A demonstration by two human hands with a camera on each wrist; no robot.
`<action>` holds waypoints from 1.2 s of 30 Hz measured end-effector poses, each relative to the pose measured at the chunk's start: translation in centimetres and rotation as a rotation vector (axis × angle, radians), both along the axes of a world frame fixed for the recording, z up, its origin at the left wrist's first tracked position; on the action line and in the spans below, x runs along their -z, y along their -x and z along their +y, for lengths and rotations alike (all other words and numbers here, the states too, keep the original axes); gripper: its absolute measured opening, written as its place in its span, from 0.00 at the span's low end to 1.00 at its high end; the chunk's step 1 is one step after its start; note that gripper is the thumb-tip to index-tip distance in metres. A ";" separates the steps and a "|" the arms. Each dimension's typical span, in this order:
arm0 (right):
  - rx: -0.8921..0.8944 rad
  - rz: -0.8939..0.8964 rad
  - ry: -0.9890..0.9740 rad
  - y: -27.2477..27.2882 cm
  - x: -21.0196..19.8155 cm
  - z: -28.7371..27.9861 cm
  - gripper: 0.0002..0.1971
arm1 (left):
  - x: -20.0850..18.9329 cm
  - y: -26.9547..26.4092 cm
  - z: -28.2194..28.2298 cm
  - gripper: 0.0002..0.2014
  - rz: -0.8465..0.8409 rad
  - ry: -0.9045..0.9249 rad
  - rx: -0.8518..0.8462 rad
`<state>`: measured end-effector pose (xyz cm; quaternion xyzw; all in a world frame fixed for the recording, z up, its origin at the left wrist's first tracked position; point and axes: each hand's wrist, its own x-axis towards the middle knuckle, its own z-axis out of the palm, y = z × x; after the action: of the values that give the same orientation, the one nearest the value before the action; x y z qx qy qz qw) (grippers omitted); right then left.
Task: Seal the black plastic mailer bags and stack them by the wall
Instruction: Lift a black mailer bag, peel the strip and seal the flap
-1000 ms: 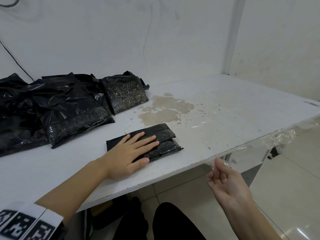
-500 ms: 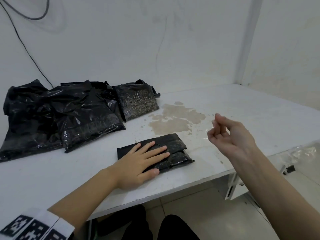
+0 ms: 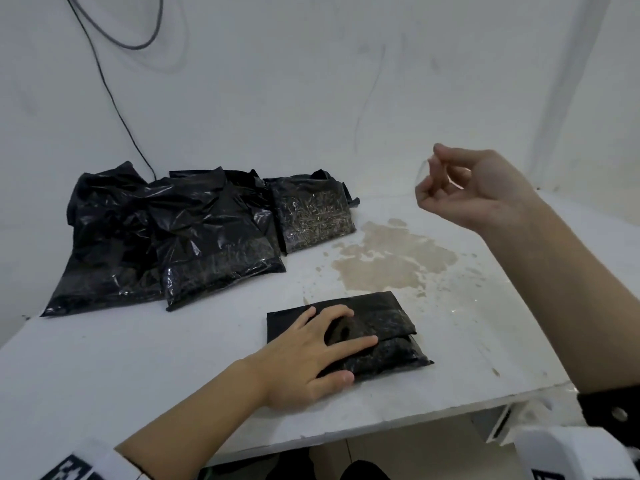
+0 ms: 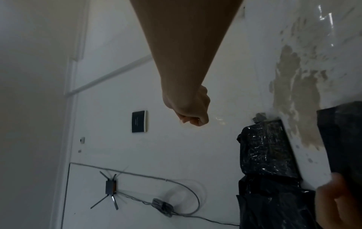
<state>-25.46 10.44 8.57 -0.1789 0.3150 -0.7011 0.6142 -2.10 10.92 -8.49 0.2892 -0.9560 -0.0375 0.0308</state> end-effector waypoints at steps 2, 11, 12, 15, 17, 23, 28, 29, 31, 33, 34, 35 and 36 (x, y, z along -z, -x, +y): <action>-0.045 0.019 0.005 -0.7 0.0 -0.2 0.05 | -0.1 0.0 0.0 0.28 0.028 0.014 0.007; -0.171 0.016 0.003 -4.1 0.6 0.4 0.06 | 0.1 -0.1 0.5 0.27 -0.060 0.303 -0.004; -0.181 0.015 0.006 -4.4 0.5 0.5 0.06 | 0.5 -0.1 0.5 0.27 -0.044 0.323 -0.009; -0.216 0.020 0.017 -5.6 0.3 0.9 0.06 | 0.3 0.0 1.7 0.30 0.071 0.275 -0.048; -0.235 0.028 0.021 -6.4 0.1 1.1 0.06 | -0.4 0.0 2.6 0.31 0.202 0.082 -0.143; -0.329 0.053 0.033 -8.5 0.2 1.8 0.08 | -1.8 -1.9 2.5 0.10 0.896 -0.799 -0.435; -0.388 0.070 0.034 -9.7 0.2 2.5 0.10 | -2.1 -2.6 1.3 0.13 1.068 -0.955 -0.529; -0.398 0.074 0.036 -9.9 0.2 2.7 0.11 | -2.1 -2.7 1.1 0.16 1.095 -0.986 -0.544; -0.425 0.085 0.045 -10.3 0.2 3.0 0.11 | -2.4 -2.7 0.7 0.23 1.172 -1.076 -0.574; -0.462 0.102 0.052 -10.7 0.2 3.3 0.10 | -2.7 -2.9 0.5 0.27 1.212 -1.144 -0.598; -0.480 0.110 0.053 -10.9 0.2 3.5 0.10 | -2.7 -3.0 0.4 0.28 1.220 -1.164 -0.599; -0.494 0.116 0.052 -11.1 0.3 3.6 0.09 | -2.7 -3.2 0.4 0.29 1.226 -1.177 -0.594; -0.504 0.120 0.050 -11.2 0.4 3.7 0.10 | -2.7 -3.3 0.3 0.28 1.233 -1.187 -0.588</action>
<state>-14.28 14.10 8.21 -0.3079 0.2791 -0.5217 0.7451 1.16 11.26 -5.82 0.4187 -0.4810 -0.6632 0.3917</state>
